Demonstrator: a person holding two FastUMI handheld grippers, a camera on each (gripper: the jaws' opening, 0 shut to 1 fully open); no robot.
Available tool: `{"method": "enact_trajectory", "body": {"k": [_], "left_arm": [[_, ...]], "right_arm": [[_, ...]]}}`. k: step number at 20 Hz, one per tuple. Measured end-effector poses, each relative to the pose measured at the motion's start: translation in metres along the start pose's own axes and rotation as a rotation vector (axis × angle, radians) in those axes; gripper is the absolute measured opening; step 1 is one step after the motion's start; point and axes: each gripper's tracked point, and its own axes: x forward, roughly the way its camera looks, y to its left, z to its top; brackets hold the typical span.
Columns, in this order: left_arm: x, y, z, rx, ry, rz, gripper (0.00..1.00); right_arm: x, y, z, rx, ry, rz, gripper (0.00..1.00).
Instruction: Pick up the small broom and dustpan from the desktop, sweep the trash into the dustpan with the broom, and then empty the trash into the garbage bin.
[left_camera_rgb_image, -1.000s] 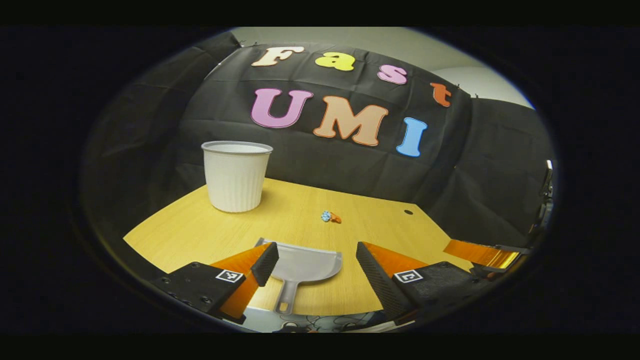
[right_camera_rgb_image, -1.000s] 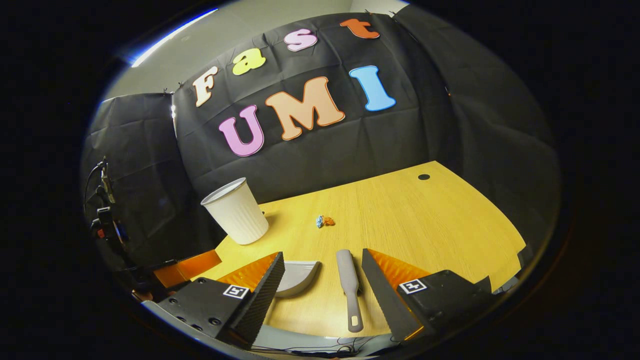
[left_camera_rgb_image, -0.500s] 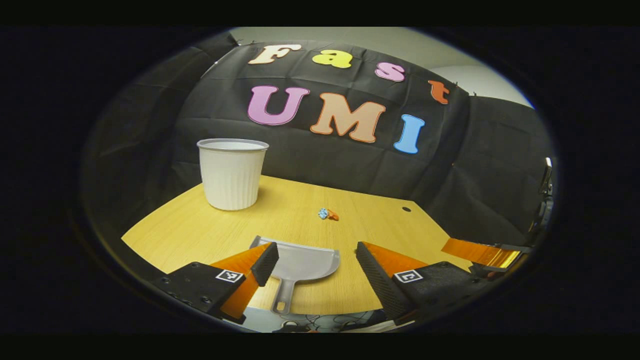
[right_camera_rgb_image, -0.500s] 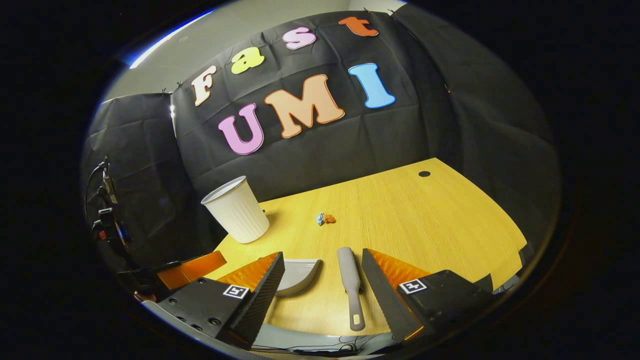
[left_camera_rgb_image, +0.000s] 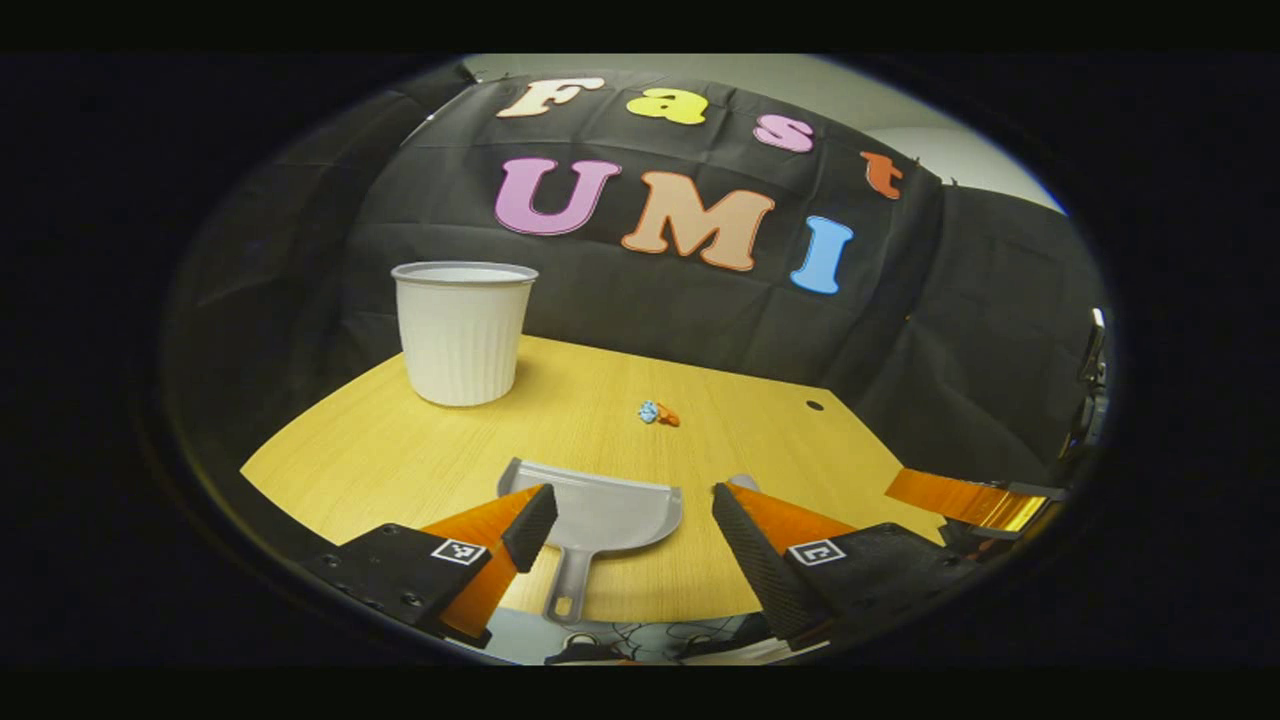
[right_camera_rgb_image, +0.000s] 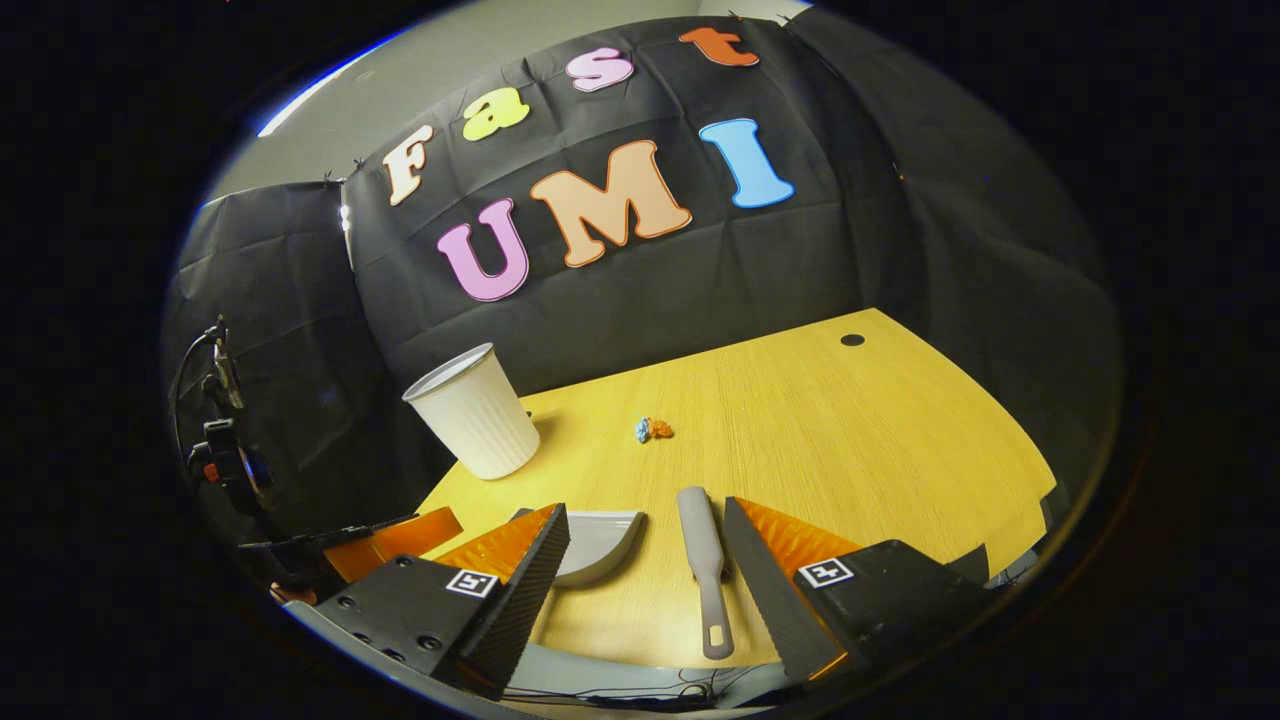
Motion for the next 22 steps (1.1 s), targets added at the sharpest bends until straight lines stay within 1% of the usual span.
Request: {"method": "enact_trajectory", "body": {"k": [1,3,5,7,10,13,19,20,21,22], "left_arm": [[0.001,-0.001,0.000,0.002,0.000,-0.002,0.94],[0.009,-0.002,-0.010,0.007,0.020,-0.017,0.94],[0.021,0.002,-0.043,0.005,0.105,-0.024,0.93],[0.028,0.013,-0.082,0.023,0.229,-0.007,0.94],[0.038,0.023,-0.108,0.058,0.313,0.013,0.95],[0.045,0.035,-0.135,0.079,0.407,0.036,0.95],[0.058,0.054,-0.160,0.096,0.521,0.078,0.95],[0.061,0.055,-0.166,0.103,0.547,0.081,0.95],[0.063,0.056,-0.172,0.108,0.567,0.082,0.95],[0.064,0.057,-0.175,0.112,0.585,0.081,0.96]], "right_arm": [[0.001,0.000,-0.001,-0.003,0.002,-0.001,0.92],[0.008,-0.006,-0.008,-0.012,0.015,-0.019,0.92],[0.023,-0.020,-0.030,-0.030,0.076,-0.046,0.92],[0.039,-0.033,-0.060,-0.060,0.151,-0.068,0.92],[0.061,-0.053,-0.092,-0.112,0.243,-0.100,0.93],[0.082,-0.063,-0.122,-0.139,0.339,-0.117,0.93],[0.098,-0.076,-0.156,-0.182,0.494,-0.132,0.93],[0.103,-0.079,-0.163,-0.182,0.520,-0.138,0.86],[0.107,-0.078,-0.168,-0.180,0.533,-0.138,0.93],[0.111,-0.079,-0.171,-0.181,0.542,-0.138,0.93]]}}
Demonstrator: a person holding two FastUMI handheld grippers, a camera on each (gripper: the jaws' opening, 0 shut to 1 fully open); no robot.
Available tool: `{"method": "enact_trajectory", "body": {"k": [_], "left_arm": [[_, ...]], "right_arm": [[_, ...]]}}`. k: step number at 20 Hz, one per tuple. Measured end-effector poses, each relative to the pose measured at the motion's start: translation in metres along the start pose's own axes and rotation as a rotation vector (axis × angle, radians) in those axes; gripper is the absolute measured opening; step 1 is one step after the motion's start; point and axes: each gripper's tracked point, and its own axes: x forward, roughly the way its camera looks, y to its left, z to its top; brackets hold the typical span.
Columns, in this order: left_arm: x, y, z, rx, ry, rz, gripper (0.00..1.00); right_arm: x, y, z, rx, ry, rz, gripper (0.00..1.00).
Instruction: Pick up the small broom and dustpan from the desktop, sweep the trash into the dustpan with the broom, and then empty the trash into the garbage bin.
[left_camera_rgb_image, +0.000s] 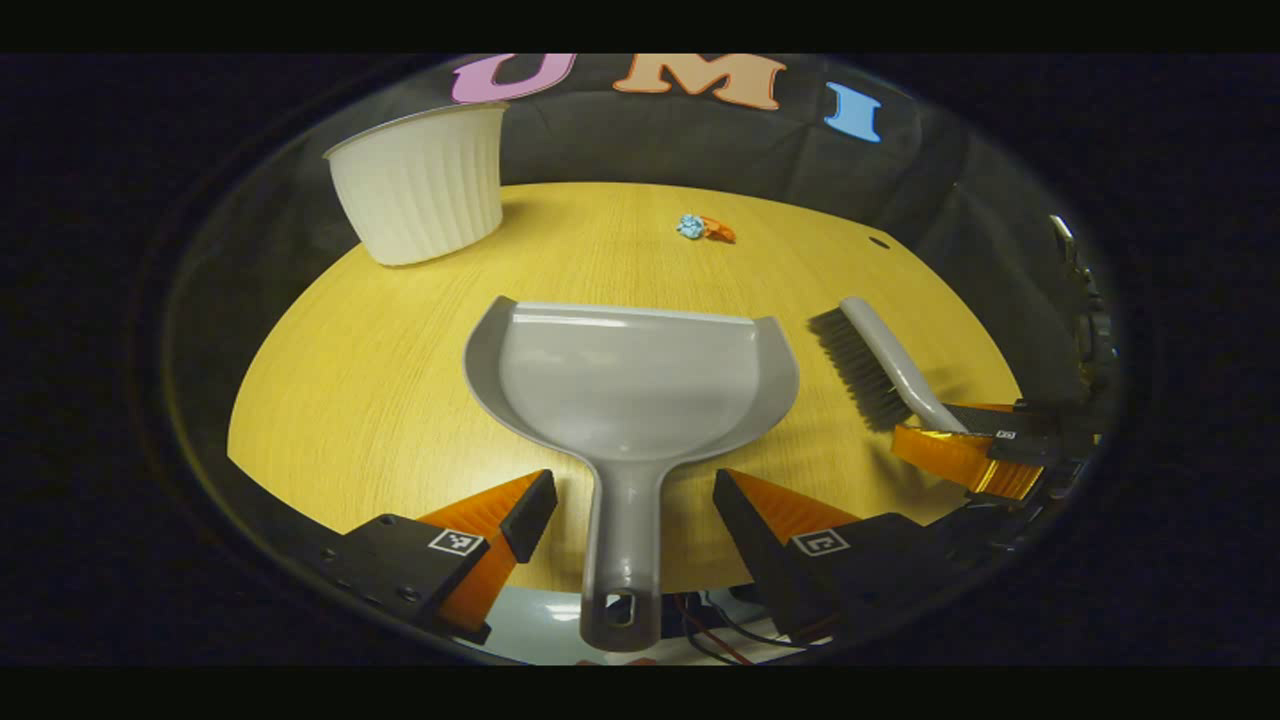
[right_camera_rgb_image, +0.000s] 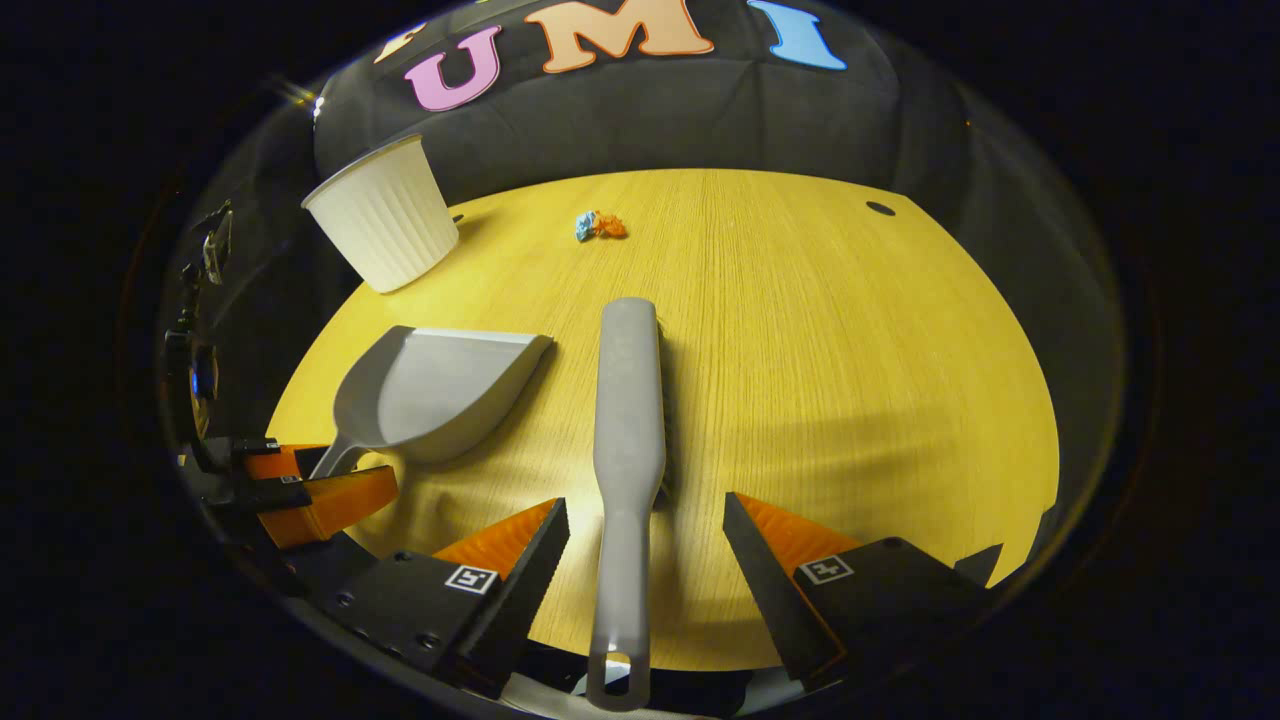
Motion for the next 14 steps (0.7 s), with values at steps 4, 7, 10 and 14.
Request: {"method": "enact_trajectory", "body": {"k": [4,7,10,14], "left_arm": [[0.008,0.010,-0.007,0.024,0.071,0.031,0.90],[0.013,0.017,-0.008,0.054,0.102,0.066,0.51],[0.012,0.021,-0.007,0.101,0.121,0.073,0.34],[0.012,0.020,-0.004,0.135,0.113,0.042,0.28]], "right_arm": [[0.014,0.002,-0.010,-0.013,0.057,0.000,0.74],[0.018,0.002,-0.008,0.000,0.062,-0.003,0.33],[0.017,0.000,-0.009,0.027,0.099,0.008,0.26],[0.017,0.001,-0.007,0.016,0.095,0.029,0.24]]}}
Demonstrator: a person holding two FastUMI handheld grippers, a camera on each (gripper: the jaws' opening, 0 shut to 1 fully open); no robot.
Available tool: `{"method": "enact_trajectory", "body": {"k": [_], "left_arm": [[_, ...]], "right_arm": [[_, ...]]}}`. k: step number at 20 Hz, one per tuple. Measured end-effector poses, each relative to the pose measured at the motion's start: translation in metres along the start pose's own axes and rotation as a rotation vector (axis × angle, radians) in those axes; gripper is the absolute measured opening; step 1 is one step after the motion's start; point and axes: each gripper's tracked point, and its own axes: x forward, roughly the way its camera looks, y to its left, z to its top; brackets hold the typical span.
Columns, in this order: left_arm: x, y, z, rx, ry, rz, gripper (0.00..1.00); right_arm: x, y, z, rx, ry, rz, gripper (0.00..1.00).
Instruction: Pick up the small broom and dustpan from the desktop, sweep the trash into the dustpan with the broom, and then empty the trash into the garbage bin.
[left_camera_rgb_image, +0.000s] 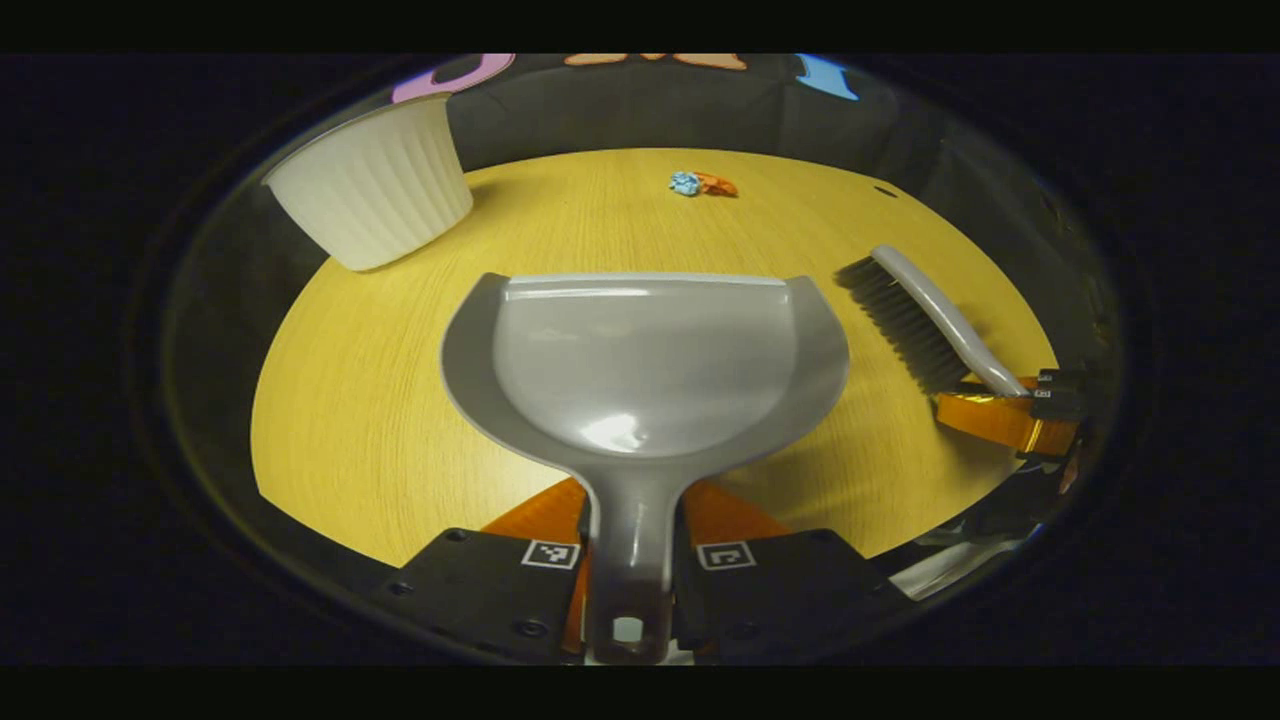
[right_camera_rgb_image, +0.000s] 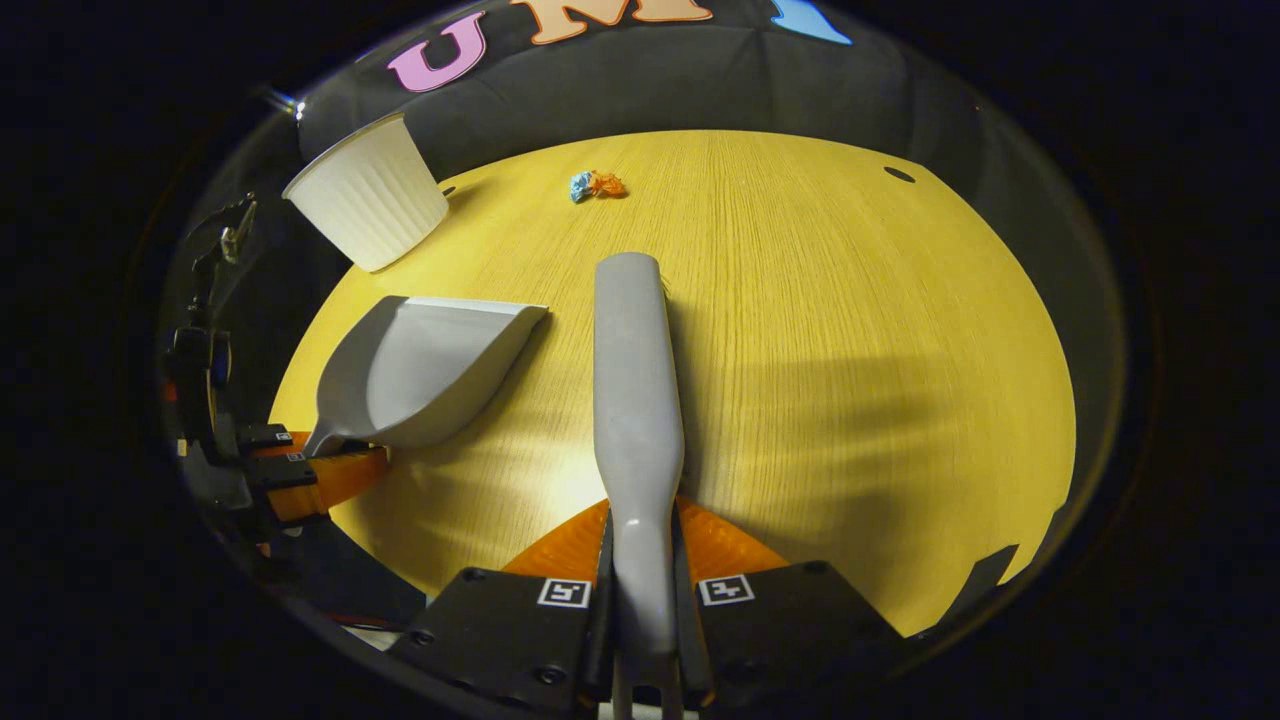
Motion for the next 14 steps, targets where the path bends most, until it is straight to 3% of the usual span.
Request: {"method": "enact_trajectory", "body": {"k": [3,4,8,14], "left_arm": [[0.000,0.000,0.001,0.004,-0.007,-0.027,0.27],[-0.003,0.000,0.002,-0.013,-0.011,-0.035,0.27],[-0.027,0.014,0.016,-0.054,-0.069,-0.061,0.27],[-0.047,0.057,0.071,0.152,-0.084,-0.086,0.27]], "right_arm": [[-0.004,0.002,0.001,-0.011,-0.010,0.032,0.23],[-0.005,0.006,0.007,-0.012,-0.033,0.054,0.19],[-0.033,0.018,0.043,0.006,-0.164,0.112,0.22],[-0.053,0.002,0.128,-0.086,-0.261,0.074,0.22]]}}
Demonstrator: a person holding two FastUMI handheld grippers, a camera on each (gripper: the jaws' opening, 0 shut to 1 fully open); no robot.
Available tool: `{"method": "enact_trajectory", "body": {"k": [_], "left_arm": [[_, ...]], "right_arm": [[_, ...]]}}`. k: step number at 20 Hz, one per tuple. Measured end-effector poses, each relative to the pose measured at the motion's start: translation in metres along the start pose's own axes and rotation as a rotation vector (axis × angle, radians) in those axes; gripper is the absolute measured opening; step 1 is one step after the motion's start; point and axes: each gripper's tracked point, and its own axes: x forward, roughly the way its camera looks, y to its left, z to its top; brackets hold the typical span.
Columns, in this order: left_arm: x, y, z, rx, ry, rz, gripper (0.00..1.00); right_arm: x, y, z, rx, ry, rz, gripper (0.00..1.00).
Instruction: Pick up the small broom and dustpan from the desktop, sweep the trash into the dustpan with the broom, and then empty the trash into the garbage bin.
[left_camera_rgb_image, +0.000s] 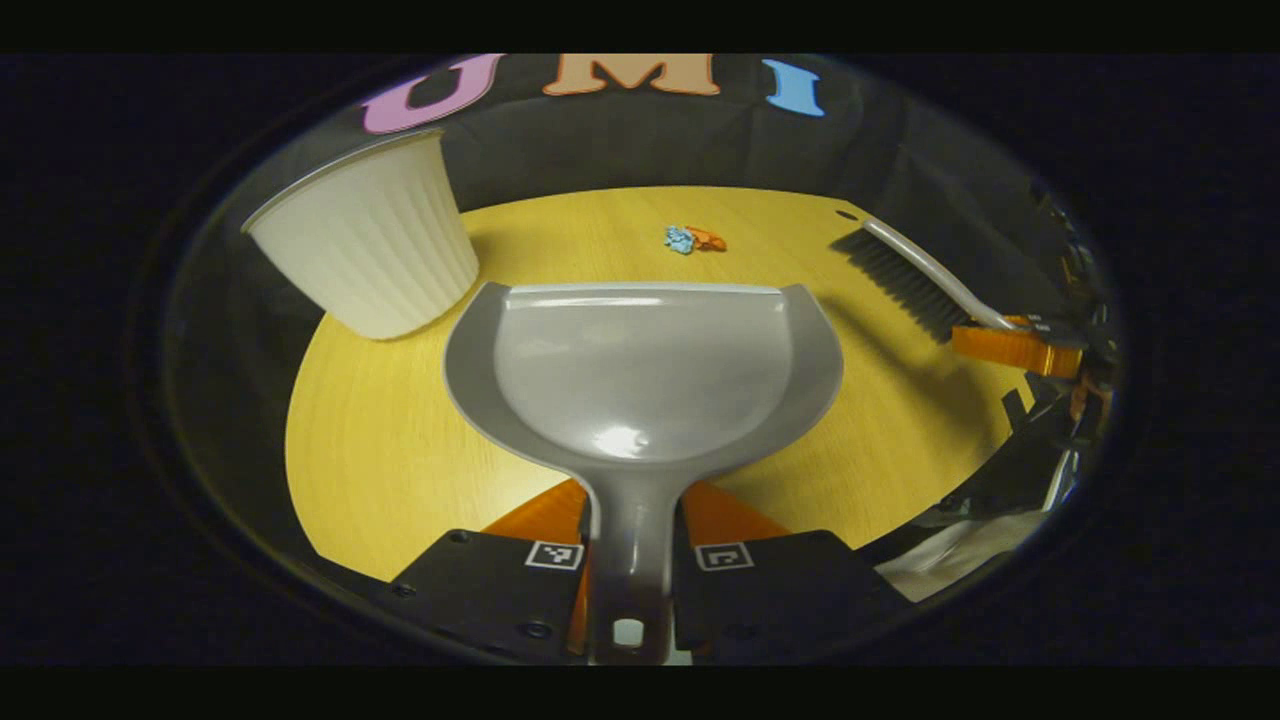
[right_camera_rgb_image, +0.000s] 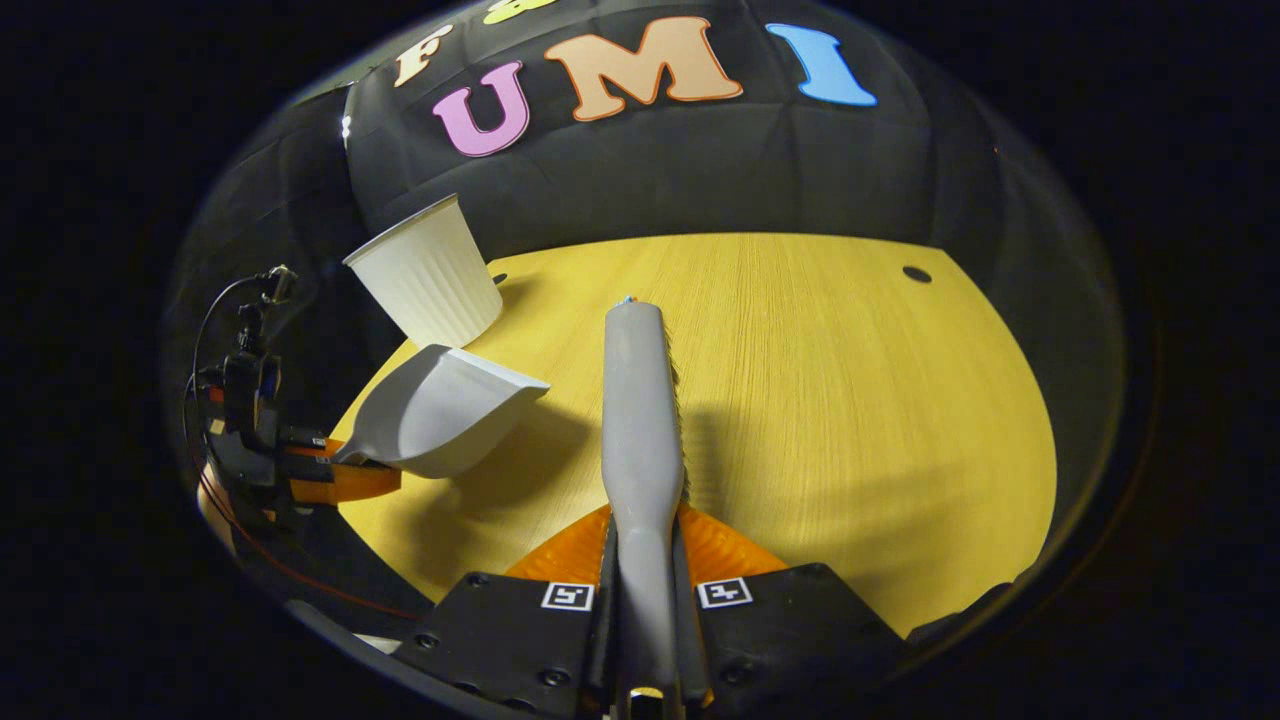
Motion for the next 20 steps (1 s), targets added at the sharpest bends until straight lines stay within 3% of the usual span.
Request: {"method": "enact_trajectory", "body": {"k": [6,10,11,12,13,16,17,20], "left_arm": [[0.051,0.041,0.056,0.217,0.056,-0.031,0.27],[0.094,0.046,0.067,0.250,0.082,-0.083,0.27],[0.104,0.049,0.067,0.258,0.089,-0.084,0.27],[0.111,0.052,0.067,0.267,0.095,-0.083,0.27],[0.116,0.054,0.067,0.274,0.099,-0.089,0.26],[0.122,0.057,0.065,0.287,0.117,-0.104,0.27],[0.124,0.059,0.065,0.298,0.122,-0.101,0.27],[0.124,0.059,0.065,0.327,0.120,-0.094,0.27]], "right_arm": [[0.089,-0.039,0.089,-0.133,-0.009,-0.141,0.22],[0.165,-0.052,0.104,-0.290,0.061,-0.199,0.18],[0.180,-0.052,0.107,-0.307,0.061,-0.200,0.22],[0.189,-0.052,0.110,-0.313,0.064,-0.201,0.18],[0.198,-0.052,0.110,-0.318,0.071,-0.204,0.22],[0.221,-0.049,0.096,-0.386,0.116,-0.193,0.22],[0.224,-0.042,0.096,-0.412,0.109,-0.171,0.19],[0.220,-0.013,0.095,-0.496,0.121,-0.076,0.22]]}}
